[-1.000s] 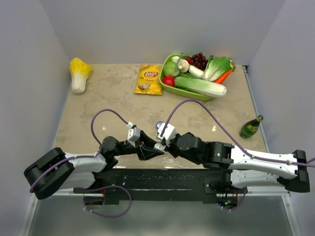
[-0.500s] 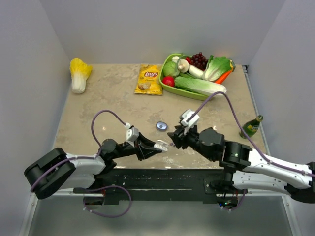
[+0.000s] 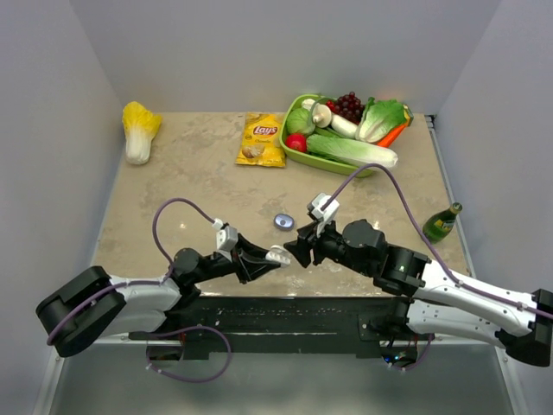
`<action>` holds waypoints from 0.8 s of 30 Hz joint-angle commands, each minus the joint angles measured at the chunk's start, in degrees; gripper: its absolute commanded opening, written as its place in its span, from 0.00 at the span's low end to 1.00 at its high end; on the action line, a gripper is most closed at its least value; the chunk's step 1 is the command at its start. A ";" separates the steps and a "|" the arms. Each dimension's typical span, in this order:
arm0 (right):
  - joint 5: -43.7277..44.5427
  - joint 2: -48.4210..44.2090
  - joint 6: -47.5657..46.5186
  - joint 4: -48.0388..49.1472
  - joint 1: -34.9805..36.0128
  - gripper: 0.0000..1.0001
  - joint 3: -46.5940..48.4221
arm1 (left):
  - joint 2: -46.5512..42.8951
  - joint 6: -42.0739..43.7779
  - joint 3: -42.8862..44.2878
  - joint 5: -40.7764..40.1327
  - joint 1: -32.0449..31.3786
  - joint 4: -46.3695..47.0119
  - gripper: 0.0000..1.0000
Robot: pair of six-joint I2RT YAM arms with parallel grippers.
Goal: Insert the wireless bluetooth earbuds into the charging case
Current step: Adjust the charging case.
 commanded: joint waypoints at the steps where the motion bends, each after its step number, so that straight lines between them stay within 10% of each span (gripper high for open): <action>1: -7.94 0.48 0.91 4.64 -0.18 0.57 0.29 | -2.25 1.86 -0.17 -0.30 0.33 12.14 0.00; 24: -6.98 6.64 0.56 4.38 -0.27 0.43 -0.33 | -4.09 1.25 -0.17 0.84 0.33 11.87 0.00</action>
